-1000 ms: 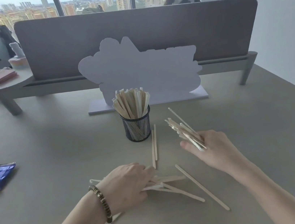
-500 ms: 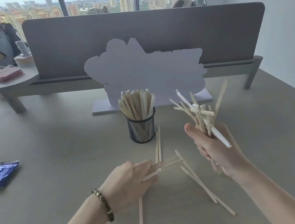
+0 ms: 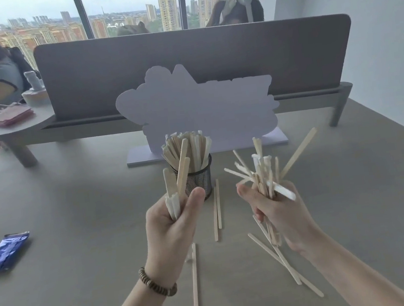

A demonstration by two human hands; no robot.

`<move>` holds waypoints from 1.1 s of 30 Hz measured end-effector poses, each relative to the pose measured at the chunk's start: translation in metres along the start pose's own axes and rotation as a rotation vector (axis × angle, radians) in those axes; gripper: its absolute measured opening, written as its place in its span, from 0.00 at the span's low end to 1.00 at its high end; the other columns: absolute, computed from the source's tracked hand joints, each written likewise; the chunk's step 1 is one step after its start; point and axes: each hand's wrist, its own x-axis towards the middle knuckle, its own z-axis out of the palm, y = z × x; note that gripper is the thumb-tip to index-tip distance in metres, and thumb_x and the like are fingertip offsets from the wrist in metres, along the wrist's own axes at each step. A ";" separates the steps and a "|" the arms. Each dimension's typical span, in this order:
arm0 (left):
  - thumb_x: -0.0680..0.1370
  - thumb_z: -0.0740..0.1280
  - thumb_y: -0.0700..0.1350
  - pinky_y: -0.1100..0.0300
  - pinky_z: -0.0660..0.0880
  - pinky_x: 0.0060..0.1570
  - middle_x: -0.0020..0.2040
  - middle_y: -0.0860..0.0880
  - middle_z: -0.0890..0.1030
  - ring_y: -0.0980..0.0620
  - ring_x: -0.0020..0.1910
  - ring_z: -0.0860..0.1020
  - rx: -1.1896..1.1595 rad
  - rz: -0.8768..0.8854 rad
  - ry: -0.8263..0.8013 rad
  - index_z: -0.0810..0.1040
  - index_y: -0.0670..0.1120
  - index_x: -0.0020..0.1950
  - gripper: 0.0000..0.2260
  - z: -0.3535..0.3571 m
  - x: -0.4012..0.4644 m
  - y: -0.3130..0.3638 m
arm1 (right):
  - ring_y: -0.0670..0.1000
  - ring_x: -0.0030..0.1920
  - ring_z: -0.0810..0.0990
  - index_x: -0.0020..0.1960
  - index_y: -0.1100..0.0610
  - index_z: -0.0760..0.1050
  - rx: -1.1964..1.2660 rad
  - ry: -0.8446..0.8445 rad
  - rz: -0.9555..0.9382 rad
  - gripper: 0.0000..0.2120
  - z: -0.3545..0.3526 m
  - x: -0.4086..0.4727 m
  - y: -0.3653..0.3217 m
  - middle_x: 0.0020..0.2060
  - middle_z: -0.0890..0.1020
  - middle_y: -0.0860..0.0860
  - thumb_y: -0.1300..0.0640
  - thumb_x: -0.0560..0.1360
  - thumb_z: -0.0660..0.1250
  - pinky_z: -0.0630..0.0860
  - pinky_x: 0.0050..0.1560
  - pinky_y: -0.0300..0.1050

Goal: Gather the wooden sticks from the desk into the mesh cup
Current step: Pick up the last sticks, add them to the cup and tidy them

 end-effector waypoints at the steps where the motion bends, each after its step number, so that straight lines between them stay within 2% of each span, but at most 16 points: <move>1: 0.73 0.70 0.53 0.53 0.56 0.21 0.22 0.37 0.59 0.46 0.21 0.57 0.003 -0.011 0.000 0.60 0.35 0.28 0.29 0.002 -0.003 -0.002 | 0.51 0.25 0.69 0.29 0.66 0.67 -0.018 0.006 0.001 0.26 0.001 -0.001 0.001 0.22 0.70 0.56 0.53 0.76 0.73 0.71 0.32 0.43; 3: 0.73 0.70 0.53 0.52 0.58 0.21 0.22 0.38 0.61 0.49 0.21 0.59 0.014 -0.034 -0.016 0.62 0.33 0.32 0.27 0.003 -0.009 -0.006 | 0.51 0.25 0.71 0.29 0.66 0.68 -0.051 0.009 0.002 0.24 0.002 -0.001 0.005 0.22 0.70 0.57 0.54 0.75 0.74 0.72 0.33 0.42; 6: 0.72 0.71 0.53 0.52 0.59 0.22 0.23 0.37 0.61 0.51 0.22 0.62 0.024 -0.074 -0.017 0.61 0.37 0.31 0.26 0.004 -0.014 -0.011 | 0.59 0.27 0.66 0.33 0.69 0.64 -0.072 -0.020 -0.004 0.30 0.005 -0.002 0.011 0.26 0.65 0.65 0.46 0.72 0.75 0.69 0.33 0.46; 9: 0.74 0.70 0.51 0.57 0.62 0.23 0.21 0.35 0.64 0.50 0.21 0.64 0.063 -0.100 -0.018 0.61 0.37 0.28 0.26 0.005 -0.014 -0.016 | 0.55 0.28 0.64 0.39 0.65 0.66 -0.083 0.047 -0.012 0.27 0.007 -0.003 0.015 0.29 0.66 0.65 0.44 0.69 0.76 0.67 0.32 0.45; 12: 0.76 0.67 0.48 0.60 0.65 0.26 0.19 0.42 0.67 0.50 0.22 0.64 0.096 -0.113 -0.013 0.62 0.37 0.26 0.25 0.005 -0.015 -0.019 | 0.52 0.29 0.67 0.45 0.52 0.70 -0.093 0.138 -0.020 0.18 0.009 -0.005 0.015 0.31 0.70 0.61 0.46 0.69 0.78 0.70 0.33 0.51; 15: 0.77 0.66 0.47 0.60 0.65 0.27 0.19 0.42 0.68 0.50 0.22 0.64 0.099 -0.109 -0.006 0.62 0.37 0.26 0.25 0.006 -0.014 -0.020 | 0.49 0.30 0.72 0.48 0.41 0.69 -0.114 0.169 -0.027 0.17 0.008 -0.006 0.015 0.29 0.74 0.50 0.48 0.71 0.77 0.73 0.36 0.46; 17: 0.77 0.65 0.48 0.59 0.65 0.27 0.20 0.39 0.67 0.50 0.22 0.64 0.096 -0.108 -0.011 0.62 0.35 0.26 0.25 0.006 -0.014 -0.021 | 0.49 0.28 0.70 0.50 0.43 0.73 -0.112 0.134 -0.040 0.12 0.006 -0.006 0.014 0.26 0.71 0.47 0.49 0.73 0.75 0.71 0.34 0.47; 19: 0.78 0.65 0.48 0.59 0.64 0.27 0.20 0.38 0.68 0.50 0.22 0.64 0.097 -0.109 -0.019 0.62 0.35 0.26 0.26 0.005 -0.014 -0.022 | 0.49 0.25 0.67 0.44 0.51 0.77 -0.119 0.103 -0.046 0.08 0.006 -0.005 0.014 0.23 0.69 0.48 0.47 0.76 0.73 0.69 0.32 0.47; 22: 0.78 0.65 0.47 0.59 0.65 0.27 0.20 0.38 0.68 0.50 0.23 0.64 0.100 -0.105 -0.027 0.62 0.35 0.26 0.26 0.004 -0.015 -0.023 | 0.51 0.26 0.66 0.38 0.66 0.73 -0.149 0.093 -0.040 0.28 0.008 -0.005 0.016 0.24 0.65 0.58 0.38 0.74 0.68 0.68 0.30 0.53; 23: 0.78 0.65 0.47 0.59 0.65 0.28 0.20 0.38 0.68 0.49 0.23 0.64 0.100 -0.105 -0.030 0.62 0.35 0.26 0.26 0.004 -0.015 -0.024 | 0.51 0.27 0.65 0.36 0.67 0.70 -0.183 0.100 -0.046 0.32 0.009 -0.005 0.016 0.25 0.65 0.59 0.36 0.74 0.68 0.67 0.30 0.53; 25: 0.80 0.66 0.46 0.58 0.65 0.28 0.20 0.38 0.68 0.49 0.23 0.65 0.110 -0.112 -0.035 0.63 0.35 0.26 0.26 0.004 -0.015 -0.025 | 0.47 0.27 0.66 0.33 0.65 0.69 -0.242 0.115 -0.060 0.33 0.009 -0.005 0.015 0.24 0.65 0.51 0.35 0.73 0.68 0.65 0.31 0.47; 26: 0.81 0.66 0.45 0.57 0.65 0.28 0.20 0.39 0.69 0.49 0.23 0.65 0.120 -0.116 -0.036 0.63 0.36 0.26 0.27 0.005 -0.015 -0.025 | 0.45 0.29 0.70 0.32 0.63 0.72 -0.265 0.123 -0.068 0.30 0.009 -0.005 0.015 0.26 0.70 0.47 0.36 0.72 0.68 0.66 0.33 0.41; 27: 0.81 0.66 0.44 0.56 0.66 0.29 0.20 0.39 0.69 0.49 0.23 0.65 0.130 -0.119 -0.038 0.63 0.36 0.25 0.26 0.005 -0.015 -0.025 | 0.46 0.34 0.76 0.32 0.60 0.76 -0.275 0.130 -0.069 0.26 0.010 -0.005 0.015 0.31 0.75 0.46 0.37 0.72 0.68 0.69 0.37 0.38; 29: 0.81 0.66 0.44 0.56 0.65 0.28 0.20 0.37 0.68 0.49 0.22 0.65 0.146 -0.126 -0.049 0.62 0.36 0.25 0.26 0.006 -0.015 -0.024 | 0.45 0.41 0.80 0.31 0.55 0.79 -0.264 0.162 -0.068 0.22 0.011 -0.003 0.017 0.38 0.78 0.47 0.38 0.72 0.70 0.71 0.43 0.37; 31: 0.80 0.67 0.47 0.57 0.60 0.26 0.20 0.41 0.63 0.51 0.22 0.61 0.142 -0.140 -0.050 0.59 0.39 0.27 0.27 0.006 -0.015 -0.023 | 0.43 0.34 0.78 0.31 0.55 0.77 -0.226 0.188 -0.079 0.23 0.011 -0.002 0.016 0.32 0.78 0.44 0.36 0.73 0.70 0.72 0.39 0.38; 33: 0.77 0.68 0.52 0.59 0.54 0.25 0.24 0.47 0.58 0.51 0.24 0.56 0.106 -0.151 -0.041 0.56 0.42 0.30 0.27 0.006 -0.013 -0.021 | 0.49 0.28 0.77 0.28 0.58 0.72 -0.139 0.175 -0.085 0.28 0.011 0.000 0.011 0.24 0.76 0.47 0.35 0.74 0.68 0.75 0.35 0.47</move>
